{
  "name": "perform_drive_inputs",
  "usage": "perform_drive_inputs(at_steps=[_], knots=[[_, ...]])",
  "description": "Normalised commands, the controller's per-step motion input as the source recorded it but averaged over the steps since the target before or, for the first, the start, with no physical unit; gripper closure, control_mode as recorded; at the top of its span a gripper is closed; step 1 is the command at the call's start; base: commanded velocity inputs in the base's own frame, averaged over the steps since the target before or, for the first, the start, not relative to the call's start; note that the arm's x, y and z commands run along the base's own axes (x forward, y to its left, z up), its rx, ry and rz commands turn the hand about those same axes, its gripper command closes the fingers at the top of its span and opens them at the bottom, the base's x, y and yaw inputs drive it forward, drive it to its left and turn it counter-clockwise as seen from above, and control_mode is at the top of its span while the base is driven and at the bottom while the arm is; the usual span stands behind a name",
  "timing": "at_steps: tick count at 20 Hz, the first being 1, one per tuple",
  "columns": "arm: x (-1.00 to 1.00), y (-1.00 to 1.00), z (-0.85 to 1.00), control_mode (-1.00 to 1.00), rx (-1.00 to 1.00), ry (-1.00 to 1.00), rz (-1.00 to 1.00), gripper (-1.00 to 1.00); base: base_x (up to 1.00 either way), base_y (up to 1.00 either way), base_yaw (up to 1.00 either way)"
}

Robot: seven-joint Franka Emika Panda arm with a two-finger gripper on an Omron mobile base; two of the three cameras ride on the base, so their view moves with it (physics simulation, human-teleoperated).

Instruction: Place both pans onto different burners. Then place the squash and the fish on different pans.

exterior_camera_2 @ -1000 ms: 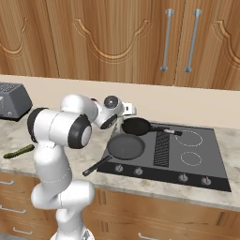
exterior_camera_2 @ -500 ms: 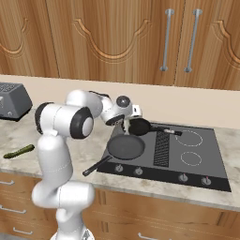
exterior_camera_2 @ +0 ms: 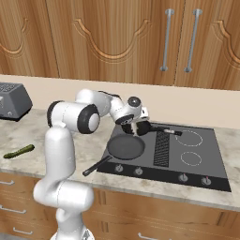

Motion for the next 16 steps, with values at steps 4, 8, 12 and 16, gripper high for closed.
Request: perform_drive_inputs(at_steps=[4,8,12,16], knots=[[0.45,-0.05,0.00,-1.00,0.00,0.07,0.00,1.00,0.00,0.00,0.00],[0.42,0.00,-0.01,-1.00,0.00,0.08,0.01,1.00,0.00,0.00,0.00],[0.28,0.00,-0.17,-1.00,0.00,0.09,0.02,1.00,0.00,0.00,0.00],[0.03,0.00,-0.38,-1.00,0.00,0.10,0.05,1.00,0.00,0.00,0.00]])
